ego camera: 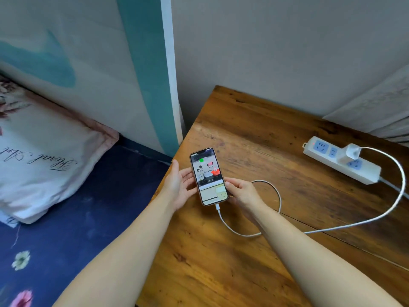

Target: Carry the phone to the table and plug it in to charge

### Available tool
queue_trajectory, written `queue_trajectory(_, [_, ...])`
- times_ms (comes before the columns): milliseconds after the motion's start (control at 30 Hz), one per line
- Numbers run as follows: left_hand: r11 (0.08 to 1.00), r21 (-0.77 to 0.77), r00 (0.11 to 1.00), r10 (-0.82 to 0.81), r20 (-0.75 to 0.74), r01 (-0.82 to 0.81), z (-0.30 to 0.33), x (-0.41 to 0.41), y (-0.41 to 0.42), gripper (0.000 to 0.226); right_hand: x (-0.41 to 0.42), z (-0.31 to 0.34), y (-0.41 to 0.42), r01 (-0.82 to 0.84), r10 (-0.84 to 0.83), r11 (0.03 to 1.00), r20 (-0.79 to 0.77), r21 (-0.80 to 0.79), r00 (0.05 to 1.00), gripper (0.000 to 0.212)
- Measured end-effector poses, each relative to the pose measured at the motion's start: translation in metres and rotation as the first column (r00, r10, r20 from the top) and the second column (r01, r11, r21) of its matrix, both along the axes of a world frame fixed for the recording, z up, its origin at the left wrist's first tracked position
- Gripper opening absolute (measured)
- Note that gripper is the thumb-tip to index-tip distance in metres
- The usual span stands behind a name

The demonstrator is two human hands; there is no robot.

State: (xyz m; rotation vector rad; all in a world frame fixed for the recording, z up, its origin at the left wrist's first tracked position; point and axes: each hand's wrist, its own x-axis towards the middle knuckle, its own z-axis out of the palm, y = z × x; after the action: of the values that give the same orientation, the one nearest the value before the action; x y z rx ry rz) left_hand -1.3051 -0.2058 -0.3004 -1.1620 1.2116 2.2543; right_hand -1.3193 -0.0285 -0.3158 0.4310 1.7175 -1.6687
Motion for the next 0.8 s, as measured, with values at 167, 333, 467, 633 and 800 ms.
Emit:
queue_trajectory(167, [0.971,-0.217,0.993,-0.082,0.087,0.099,-0.014,-0.007,-0.003,0.071,-0.005,-0.013,-0.008,0.005,-0.005,0.999,0.025,0.034,1.0,0.029])
queue_trajectory(333, [0.946,-0.302,0.987,-0.078,0.14,0.118,-0.025,-0.01,0.002,0.069,-0.009,-0.021,-0.007,-0.041,0.04,0.994,0.015,0.097,0.999,0.027])
queue_trajectory(467, [0.949,-0.309,0.99,-0.019,0.141,0.062,-0.026,-0.01,0.008,0.067,-0.013,-0.022,-0.006,-0.125,0.135,0.962,-0.025,0.242,0.991,0.026])
queue_trajectory(633, [0.962,-0.271,0.985,0.006,0.173,0.042,-0.02,-0.012,0.007,0.068,-0.018,-0.012,-0.01,-0.265,0.332,0.862,-0.087,0.432,0.939,0.033])
queue_trajectory(800, [0.963,-0.266,0.986,0.008,0.165,0.036,-0.018,-0.015,0.007,0.068,-0.024,-0.008,-0.014,-0.408,0.524,0.726,-0.061,0.553,0.85,0.046])
